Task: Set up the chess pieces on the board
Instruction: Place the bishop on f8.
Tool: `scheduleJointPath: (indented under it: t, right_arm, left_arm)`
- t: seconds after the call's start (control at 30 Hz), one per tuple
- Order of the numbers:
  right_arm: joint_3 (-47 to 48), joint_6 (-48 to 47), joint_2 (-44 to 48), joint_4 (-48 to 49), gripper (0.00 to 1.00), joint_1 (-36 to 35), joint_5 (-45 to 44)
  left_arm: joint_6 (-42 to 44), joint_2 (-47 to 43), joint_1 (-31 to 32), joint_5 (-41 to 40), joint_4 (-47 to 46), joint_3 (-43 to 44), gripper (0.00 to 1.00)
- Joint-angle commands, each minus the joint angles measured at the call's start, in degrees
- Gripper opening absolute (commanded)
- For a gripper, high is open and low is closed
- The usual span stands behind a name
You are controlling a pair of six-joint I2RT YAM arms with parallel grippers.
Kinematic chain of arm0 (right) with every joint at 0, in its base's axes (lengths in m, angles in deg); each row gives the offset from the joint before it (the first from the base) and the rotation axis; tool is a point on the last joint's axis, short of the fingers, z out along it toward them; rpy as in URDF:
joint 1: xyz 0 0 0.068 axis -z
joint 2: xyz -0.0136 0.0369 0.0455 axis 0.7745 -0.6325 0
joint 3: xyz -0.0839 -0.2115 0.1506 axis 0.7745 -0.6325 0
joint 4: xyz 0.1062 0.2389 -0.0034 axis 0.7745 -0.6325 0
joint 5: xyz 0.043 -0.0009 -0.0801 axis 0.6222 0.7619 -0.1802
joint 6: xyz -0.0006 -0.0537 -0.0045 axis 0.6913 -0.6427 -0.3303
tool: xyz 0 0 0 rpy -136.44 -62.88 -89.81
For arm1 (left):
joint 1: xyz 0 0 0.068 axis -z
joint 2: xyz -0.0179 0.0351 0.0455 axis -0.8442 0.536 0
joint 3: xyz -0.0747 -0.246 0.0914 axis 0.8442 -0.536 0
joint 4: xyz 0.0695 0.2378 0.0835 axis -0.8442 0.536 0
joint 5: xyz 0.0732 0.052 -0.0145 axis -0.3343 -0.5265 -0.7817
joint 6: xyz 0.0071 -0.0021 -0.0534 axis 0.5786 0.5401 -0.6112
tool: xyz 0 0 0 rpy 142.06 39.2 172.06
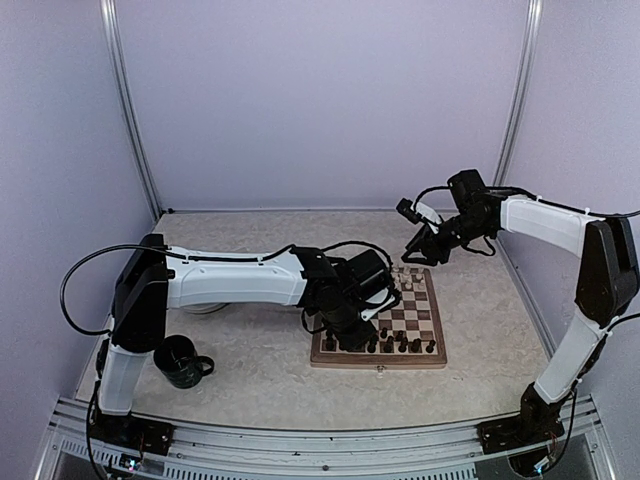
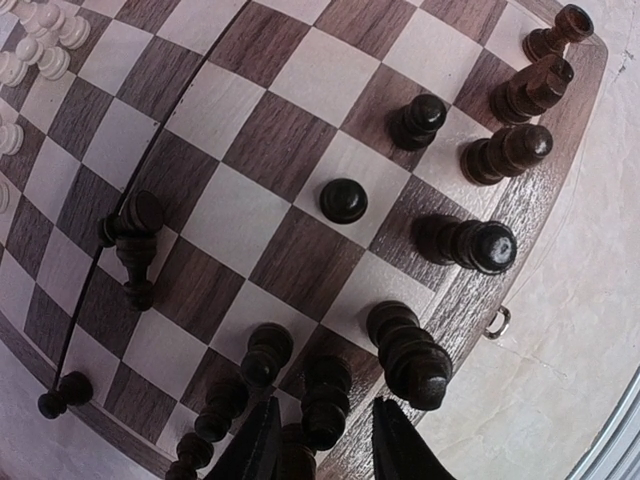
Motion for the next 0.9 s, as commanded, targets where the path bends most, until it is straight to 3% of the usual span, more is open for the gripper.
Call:
scheduleJointPath:
  t: [0.0,0.13,0.27,0.47,0.63,0.87]
  right_arm:
    - [-0.3,-0.9,-0.1,-1.7,0.4,-0.4,1.1]
    - [-0.8,-2.3,0.2,-1.9,0.39,-0.4,3.3]
    - [-0.8,-3.4,-0.6,-2.8,0.36,-1.6,5.5]
    - [-1.6,-4.0,-2.5,-2.6,0.33,-7.0,1.8]
    - [-1.2,-4.5,-4.7,-2.9,0.33,-11.0,0.0]
    - [-0.8,-4.3,-4.8,-2.1,0.33,-11.4,-1.1]
  left_arm:
    - [0.2,-1.9,0.2,-0.4,1.6,3.1,0.33]
    - [1.6,-8.0,-1.1,0.0,1.2,0.0,0.36]
    - [2.0,-14.0,-4.5,3.3,-4.9,-4.3,0.39]
    - [-5.5,-19.1,-10.9,3.9,-18.7,-12.7,0.41]
    - [-9.8,-17.9,-13.8,1.8,-22.6,-16.6,0.4]
    - [-9.5,-12.0,-13.5,0.9,-17.2,-15.1,0.41]
